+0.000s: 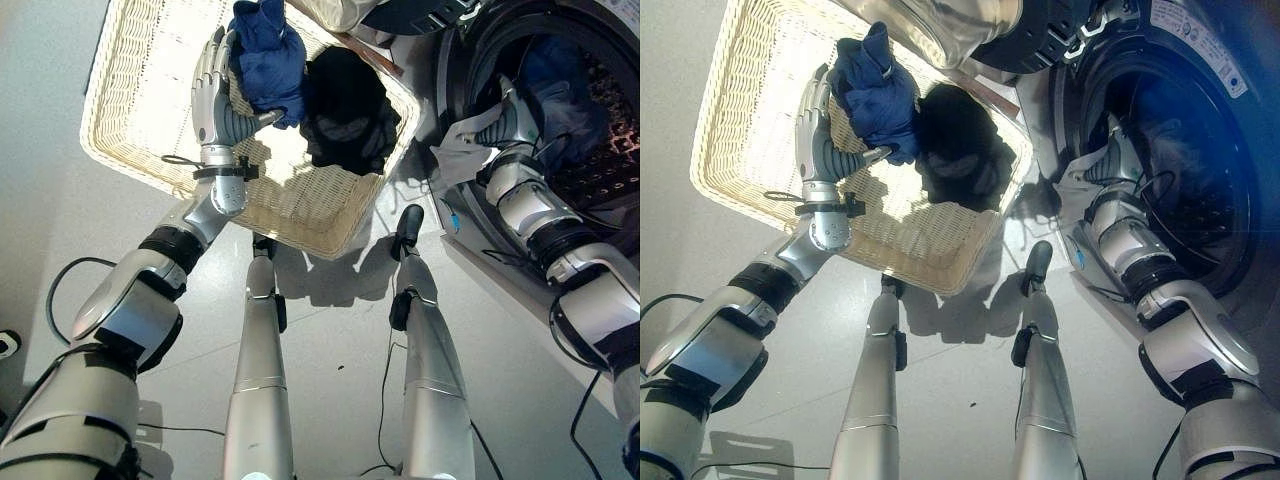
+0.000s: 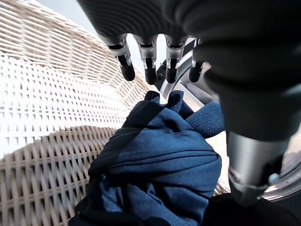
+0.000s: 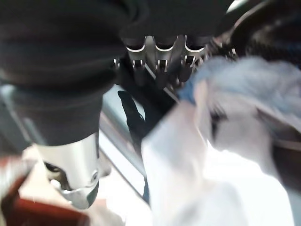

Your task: Put the clothes into the washing machine.

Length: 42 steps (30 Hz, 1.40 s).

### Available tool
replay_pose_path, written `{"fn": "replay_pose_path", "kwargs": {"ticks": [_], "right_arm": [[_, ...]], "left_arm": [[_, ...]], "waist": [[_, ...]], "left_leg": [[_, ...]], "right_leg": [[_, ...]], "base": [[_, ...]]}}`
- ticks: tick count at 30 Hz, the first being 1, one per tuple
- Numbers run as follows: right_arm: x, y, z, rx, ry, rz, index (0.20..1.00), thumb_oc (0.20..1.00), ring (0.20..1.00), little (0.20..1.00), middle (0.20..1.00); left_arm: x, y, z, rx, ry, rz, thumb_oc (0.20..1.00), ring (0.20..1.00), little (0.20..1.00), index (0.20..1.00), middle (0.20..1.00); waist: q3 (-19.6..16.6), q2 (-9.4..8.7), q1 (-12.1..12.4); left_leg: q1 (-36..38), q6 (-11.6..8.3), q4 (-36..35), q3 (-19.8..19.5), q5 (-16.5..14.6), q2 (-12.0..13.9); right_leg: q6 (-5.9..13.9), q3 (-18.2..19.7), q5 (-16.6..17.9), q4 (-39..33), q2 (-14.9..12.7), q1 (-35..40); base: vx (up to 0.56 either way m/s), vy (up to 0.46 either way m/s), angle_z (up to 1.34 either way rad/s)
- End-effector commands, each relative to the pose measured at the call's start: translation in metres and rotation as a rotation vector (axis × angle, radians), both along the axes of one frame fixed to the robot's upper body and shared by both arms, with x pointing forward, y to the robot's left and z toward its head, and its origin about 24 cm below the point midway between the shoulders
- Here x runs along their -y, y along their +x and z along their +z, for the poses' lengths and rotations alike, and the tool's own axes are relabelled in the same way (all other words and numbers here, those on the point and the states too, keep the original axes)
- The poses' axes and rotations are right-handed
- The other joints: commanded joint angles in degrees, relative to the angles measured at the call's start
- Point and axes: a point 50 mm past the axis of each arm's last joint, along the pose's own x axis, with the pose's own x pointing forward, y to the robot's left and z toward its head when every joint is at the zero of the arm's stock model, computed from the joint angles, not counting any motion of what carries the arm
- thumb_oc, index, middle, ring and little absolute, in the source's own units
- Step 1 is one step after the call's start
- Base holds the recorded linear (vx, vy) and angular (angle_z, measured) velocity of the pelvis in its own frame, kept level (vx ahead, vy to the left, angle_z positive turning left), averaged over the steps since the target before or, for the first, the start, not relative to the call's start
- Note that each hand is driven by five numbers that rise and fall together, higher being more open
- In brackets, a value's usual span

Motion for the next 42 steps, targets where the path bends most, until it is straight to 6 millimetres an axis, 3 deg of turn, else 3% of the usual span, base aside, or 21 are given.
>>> {"fn": "replay_pose_path", "kwargs": {"ticks": [1,3,8,14,15,16,17,29,38,42], "right_arm": [[0.010,-0.002,-0.009,-0.037,-0.074,-0.010,1.000,1.000,1.000,1.000,1.000],[0.016,-0.003,-0.024,-0.095,-0.094,-0.041,1.000,1.000,1.000,1.000,1.000],[0.023,-0.005,-0.042,-0.178,-0.169,-0.094,1.000,1.000,1.000,1.000,1.000],[0.036,-0.007,-0.046,-0.265,-0.268,-0.219,1.000,1.000,1.000,1.000,1.000],[0.038,-0.007,-0.042,-0.273,-0.316,-0.244,0.900,0.900,0.900,0.900,0.900],[0.039,-0.007,-0.041,-0.290,-0.365,-0.262,0.460,0.460,0.460,0.460,0.460],[0.041,-0.007,-0.040,-0.285,-0.394,-0.283,0.200,0.200,0.200,0.200,0.200],[0.043,-0.007,-0.011,-0.160,-0.495,-0.370,0.200,0.200,0.200,0.200,0.200],[0.037,-0.006,-0.005,-0.103,-0.430,-0.333,0.200,0.200,0.200,0.200,0.200],[0.041,-0.007,-0.007,-0.073,-0.325,-0.330,0.200,0.200,0.200,0.200,0.200]], "left_arm": [[0.005,-0.002,0.011,0.086,-0.041,-0.007,1.000,1.000,1.000,1.000,1.000],[0.006,-0.001,0.008,0.086,-0.050,-0.008,1.000,1.000,1.000,1.000,1.000],[0.009,-0.001,0.005,0.088,-0.063,-0.014,1.000,1.000,1.000,1.000,1.000],[0.014,-0.001,0.005,0.091,-0.073,-0.029,1.000,1.000,1.000,1.000,1.000],[0.015,-0.001,0.005,0.091,-0.084,-0.034,1.000,1.000,1.000,1.000,1.000],[0.016,0.000,0.005,0.091,-0.090,-0.037,1.000,1.000,1.000,1.000,1.000],[0.018,0.000,0.005,0.089,-0.096,-0.042,1.000,1.000,1.000,1.000,1.000],[0.023,-0.001,0.001,0.090,-0.139,-0.077,1.000,1.000,1.000,1.000,1.000],[0.027,-0.003,0.000,0.096,-0.154,-0.089,1.000,1.000,1.000,1.000,1.000],[0.027,-0.003,-0.001,0.099,-0.160,-0.091,1.000,1.000,1.000,1.000,1.000]], "waist": [[-1.30,0.45,-0.21],[-1.30,0.74,-0.39],[-1.30,1.31,-0.46],[-1.30,2.20,-0.20],[-1.30,2.45,-0.10],[-1.30,2.58,-0.04],[-1.30,2.76,0.06],[-1.30,3.73,0.79],[-1.30,4.08,0.88],[-1.30,4.16,0.83]], "left_leg": [[0.90,5.86,-0.90,3.10,-0.92,-4.39],[0.90,5.87,-0.99,3.31,-0.72,-4.46],[1.06,5.88,-1.37,3.71,-0.33,-4.50],[1.05,5.99,-1.46,3.93,0.11,-4.72],[1.06,5.96,-1.48,3.92,0.21,-4.71],[1.10,6.00,-1.51,3.95,0.31,-4.74],[1.18,6.07,-1.51,3.93,0.45,-4.80],[1.07,6.00,-1.97,3.50,1.21,-4.96],[0.68,6.06,-1.67,3.33,1.20,-5.02],[0.69,6.05,-1.80,3.44,1.32,-4.92]], "right_leg": [[3.40,-0.98,0.27,2.91,2.88,-1.82],[3.28,-0.72,0.34,3.07,3.09,-2.07],[3.16,-0.36,0.38,2.99,3.28,-2.14],[3.04,-0.11,0.70,2.91,3.18,-2.36],[3.01,0.02,0.70,3.07,3.13,-2.45],[2.98,0.07,0.74,3.09,3.11,-2.44],[2.93,0.09,0.80,3.16,3.07,-2.37],[3.09,0.04,1.44,3.01,2.70,-2.61],[2.96,0.22,1.48,3.33,2.59,-3.08],[2.90,0.26,1.57,3.44,2.57,-3.23]], "base": [[0.00,0.000,0.00],[0.00,0.017,-0.01],[0.00,0.012,0.00],[0.00,0.006,-0.01],[0.01,0.034,-0.03],[0.01,0.037,-0.02],[0.00,0.000,0.00],[0.00,0.000,0.00],[0.00,0.001,0.02],[0.00,0.000,0.00]]}}
